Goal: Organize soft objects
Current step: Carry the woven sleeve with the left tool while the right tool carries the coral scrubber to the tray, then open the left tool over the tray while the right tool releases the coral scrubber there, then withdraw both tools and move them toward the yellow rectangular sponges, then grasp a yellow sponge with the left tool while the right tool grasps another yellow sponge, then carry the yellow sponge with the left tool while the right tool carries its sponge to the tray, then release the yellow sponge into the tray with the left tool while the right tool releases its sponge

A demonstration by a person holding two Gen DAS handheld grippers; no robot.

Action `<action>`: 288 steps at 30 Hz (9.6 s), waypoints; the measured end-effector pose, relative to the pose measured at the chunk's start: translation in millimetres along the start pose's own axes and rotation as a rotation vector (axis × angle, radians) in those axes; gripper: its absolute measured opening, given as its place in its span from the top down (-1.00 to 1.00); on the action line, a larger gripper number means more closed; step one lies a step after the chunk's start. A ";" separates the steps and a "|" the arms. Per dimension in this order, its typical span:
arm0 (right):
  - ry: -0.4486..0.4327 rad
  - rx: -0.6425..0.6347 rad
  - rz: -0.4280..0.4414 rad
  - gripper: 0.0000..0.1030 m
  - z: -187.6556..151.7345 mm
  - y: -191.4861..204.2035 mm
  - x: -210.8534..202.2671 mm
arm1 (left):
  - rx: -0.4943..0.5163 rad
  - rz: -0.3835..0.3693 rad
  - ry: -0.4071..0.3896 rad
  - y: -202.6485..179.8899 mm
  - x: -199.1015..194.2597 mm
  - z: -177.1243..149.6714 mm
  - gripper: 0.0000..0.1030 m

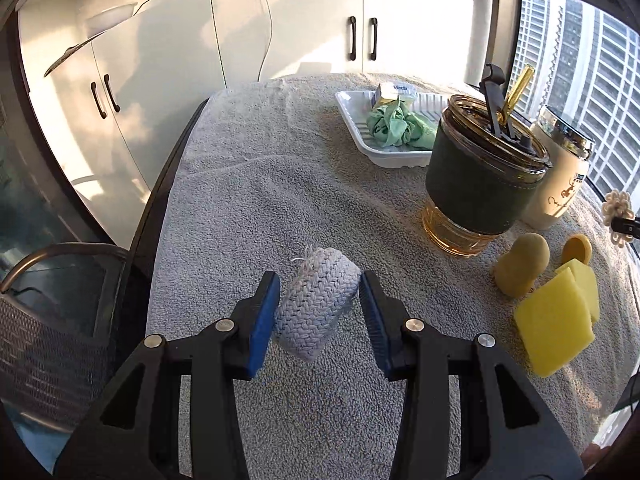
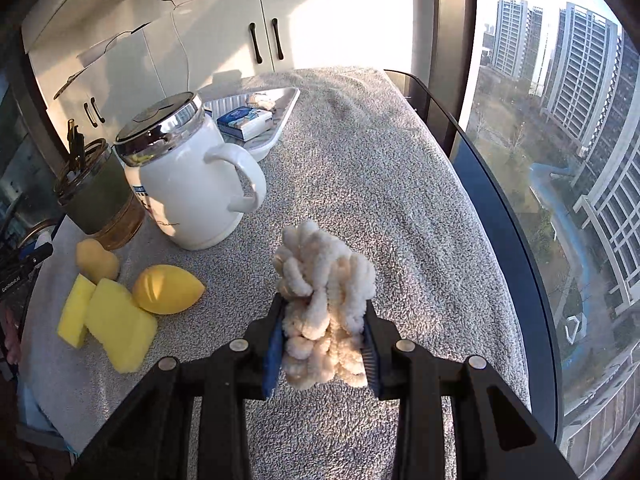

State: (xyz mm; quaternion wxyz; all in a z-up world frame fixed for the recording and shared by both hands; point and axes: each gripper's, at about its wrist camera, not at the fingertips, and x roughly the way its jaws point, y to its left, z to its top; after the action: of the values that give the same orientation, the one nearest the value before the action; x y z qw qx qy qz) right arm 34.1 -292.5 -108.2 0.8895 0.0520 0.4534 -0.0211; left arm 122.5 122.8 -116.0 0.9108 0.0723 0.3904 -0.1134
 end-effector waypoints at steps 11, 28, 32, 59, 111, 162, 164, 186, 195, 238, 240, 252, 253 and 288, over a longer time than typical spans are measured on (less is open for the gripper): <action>-0.015 0.063 -0.023 0.31 70.1 -37.2 33.7 | -0.040 0.094 -0.002 44.1 45.1 59.2 0.24; -0.026 -0.014 -0.014 0.30 162.5 -14.5 78.9 | -0.112 0.066 -0.017 59.1 98.4 135.5 0.23; -0.022 -0.041 0.004 0.30 180.4 0.3 91.1 | -0.073 0.051 -0.023 44.1 106.8 149.2 0.23; 0.176 -0.311 0.160 0.27 217.9 94.0 169.1 | 0.053 -0.200 0.106 -52.7 182.1 190.1 0.23; 0.090 -0.003 -0.001 -0.33 158.5 -29.3 89.8 | -0.173 -0.079 0.009 31.2 86.2 128.6 -0.10; 0.102 -0.241 0.242 -0.34 -63.5 123.2 4.0 | 0.223 -0.213 0.056 -152.6 -26.8 -61.0 -0.20; 0.097 -0.246 0.258 -0.34 -60.9 128.1 7.0 | 0.214 -0.217 0.062 -154.9 -21.2 -59.0 -0.20; 0.097 -0.224 0.336 0.24 -41.7 139.7 13.3 | 0.170 -0.265 -0.071 -150.7 -36.4 -45.1 0.34; 0.014 -0.222 0.325 0.24 -41.4 131.6 -30.9 | 0.131 -0.269 -0.107 -134.0 -65.7 -46.1 0.34; 0.004 0.073 0.046 0.24 42.3 -28.0 10.3 | -0.062 0.044 -0.084 5.3 7.6 26.4 0.34; 0.002 0.068 0.034 0.24 52.1 -29.8 14.5 | -0.071 0.040 -0.085 9.9 13.6 36.4 0.34; 0.007 0.015 0.034 0.24 120.4 -23.9 50.9 | -0.033 0.062 -0.100 19.9 54.3 100.3 0.34; 0.005 0.010 0.040 0.24 126.7 -21.0 53.6 | -0.021 0.059 -0.105 17.3 57.1 105.1 0.34; 0.130 -0.234 0.098 0.22 233.8 90.8 159.8 | 0.157 -0.191 0.045 -62.5 141.9 175.7 0.30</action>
State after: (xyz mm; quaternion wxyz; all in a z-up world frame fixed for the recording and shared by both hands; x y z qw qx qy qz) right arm 323.8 -226.9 -94.4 0.8583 -0.0287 0.5063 0.0786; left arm 323.1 2.5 -101.6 0.8784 0.1084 0.4058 -0.2280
